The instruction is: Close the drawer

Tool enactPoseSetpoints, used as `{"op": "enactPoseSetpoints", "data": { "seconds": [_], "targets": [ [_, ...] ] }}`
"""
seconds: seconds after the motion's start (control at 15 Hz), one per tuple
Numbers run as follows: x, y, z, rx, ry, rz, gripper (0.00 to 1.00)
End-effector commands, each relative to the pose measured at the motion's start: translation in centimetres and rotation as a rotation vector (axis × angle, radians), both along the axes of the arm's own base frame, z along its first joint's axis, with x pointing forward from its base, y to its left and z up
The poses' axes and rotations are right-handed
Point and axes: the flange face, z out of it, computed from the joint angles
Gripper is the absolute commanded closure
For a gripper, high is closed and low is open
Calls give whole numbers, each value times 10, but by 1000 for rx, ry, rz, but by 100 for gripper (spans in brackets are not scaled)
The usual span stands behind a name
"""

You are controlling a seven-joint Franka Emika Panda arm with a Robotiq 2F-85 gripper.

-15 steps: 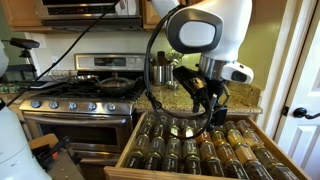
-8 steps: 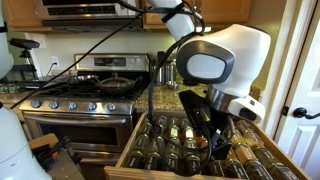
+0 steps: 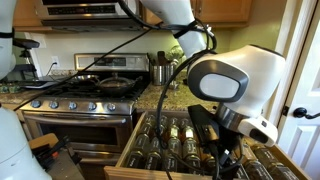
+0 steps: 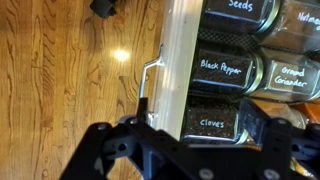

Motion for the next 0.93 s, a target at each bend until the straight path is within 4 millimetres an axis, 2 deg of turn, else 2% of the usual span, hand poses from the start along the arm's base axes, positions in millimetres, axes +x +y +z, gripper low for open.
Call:
{"op": "enactPoseSetpoints", "data": {
  "seconds": [0.0,0.47,0.6,0.87],
  "targets": [
    [0,-13,0,4,-39,-34,36],
    [-11,-33,-5,-45,-55,-82,85],
    [-12,-37,-11,-49,-46,-96,96],
    [-16,-39,-28,-60,-4,-111,100]
  ]
}}
